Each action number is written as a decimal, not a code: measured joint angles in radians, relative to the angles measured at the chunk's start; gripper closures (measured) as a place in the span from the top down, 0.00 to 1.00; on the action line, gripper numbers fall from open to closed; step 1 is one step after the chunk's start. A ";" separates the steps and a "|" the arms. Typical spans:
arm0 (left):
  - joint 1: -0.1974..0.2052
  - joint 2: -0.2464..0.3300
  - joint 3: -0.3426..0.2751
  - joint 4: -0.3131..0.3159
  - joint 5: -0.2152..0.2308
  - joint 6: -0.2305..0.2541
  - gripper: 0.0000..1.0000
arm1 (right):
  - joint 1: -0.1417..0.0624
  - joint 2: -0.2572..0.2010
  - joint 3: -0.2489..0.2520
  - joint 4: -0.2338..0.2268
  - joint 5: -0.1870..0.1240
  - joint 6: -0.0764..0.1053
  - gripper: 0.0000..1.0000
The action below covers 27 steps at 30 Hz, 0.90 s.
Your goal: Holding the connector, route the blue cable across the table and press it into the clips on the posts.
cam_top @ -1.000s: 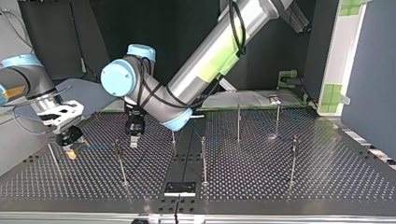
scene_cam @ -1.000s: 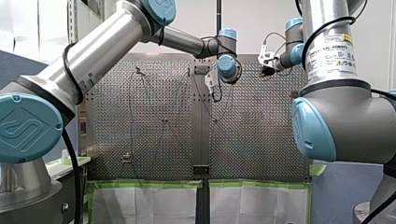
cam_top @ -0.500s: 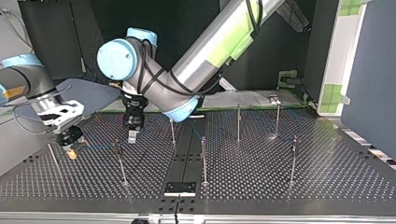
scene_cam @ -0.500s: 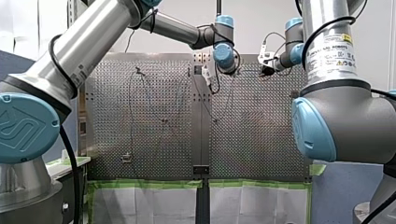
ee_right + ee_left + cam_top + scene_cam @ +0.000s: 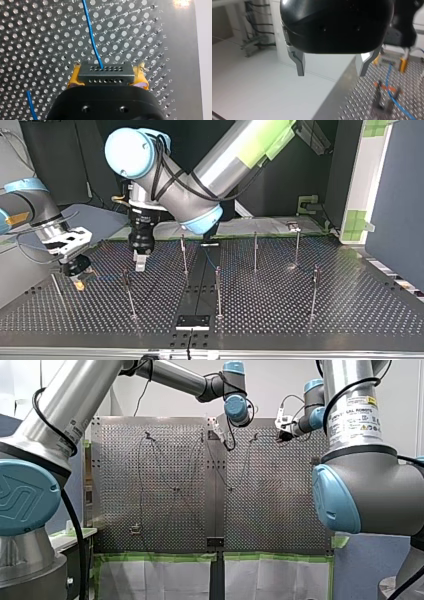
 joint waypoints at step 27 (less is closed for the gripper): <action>-0.103 0.119 -0.229 0.229 -0.109 -0.229 1.00 | 0.003 0.002 0.000 0.000 0.001 -0.004 0.00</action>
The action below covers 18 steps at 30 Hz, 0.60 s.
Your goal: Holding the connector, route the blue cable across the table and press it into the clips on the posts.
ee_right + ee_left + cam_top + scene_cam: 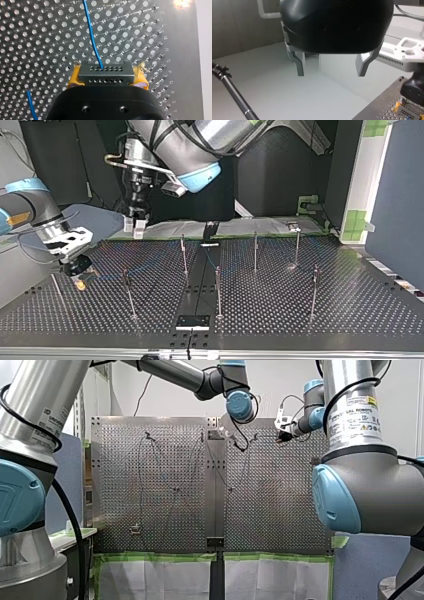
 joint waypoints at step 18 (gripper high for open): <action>0.050 -0.005 -0.159 0.159 -0.033 -0.066 1.00 | 0.000 0.002 0.000 -0.001 0.000 -0.002 0.00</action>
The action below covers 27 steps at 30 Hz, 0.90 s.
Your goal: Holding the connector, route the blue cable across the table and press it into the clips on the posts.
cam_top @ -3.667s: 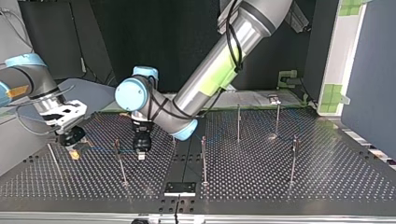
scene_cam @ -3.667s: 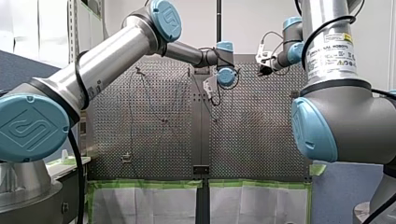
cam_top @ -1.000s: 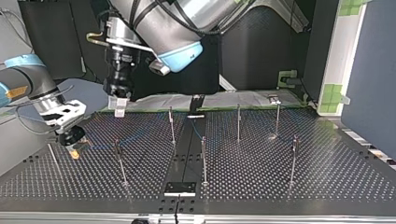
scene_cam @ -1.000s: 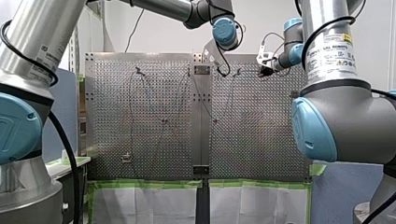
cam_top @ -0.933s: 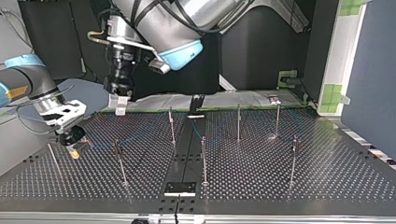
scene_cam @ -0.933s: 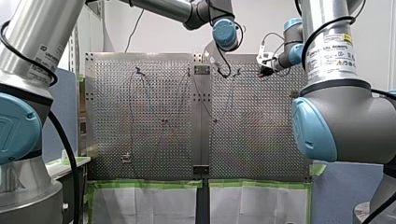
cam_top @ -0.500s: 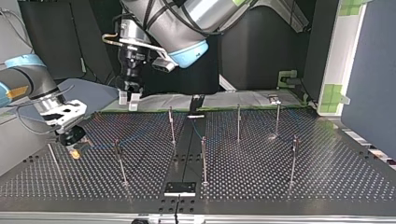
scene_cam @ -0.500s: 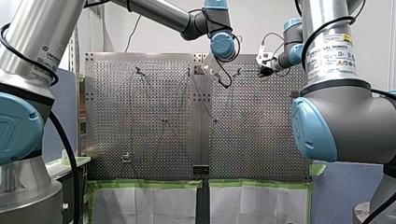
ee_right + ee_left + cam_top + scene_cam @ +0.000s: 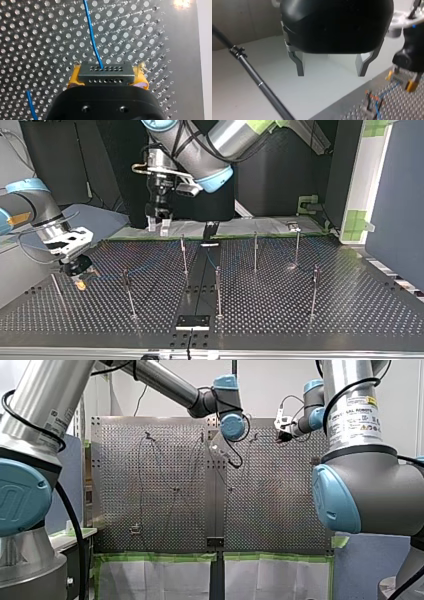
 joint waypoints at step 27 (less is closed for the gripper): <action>0.185 0.001 -0.231 0.231 0.100 0.167 1.00 | -0.003 0.007 0.000 -0.002 0.002 -0.003 0.00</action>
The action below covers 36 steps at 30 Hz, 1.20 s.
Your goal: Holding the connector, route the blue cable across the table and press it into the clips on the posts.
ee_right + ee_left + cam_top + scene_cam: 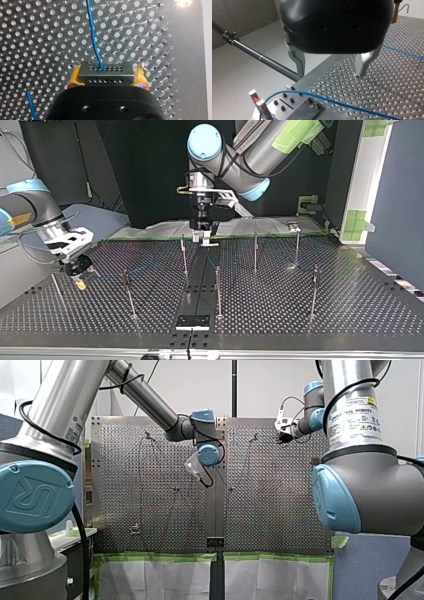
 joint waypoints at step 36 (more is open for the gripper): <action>-0.020 0.000 -0.315 0.315 0.068 0.065 1.00 | 0.003 0.005 0.001 0.002 0.003 -0.005 0.00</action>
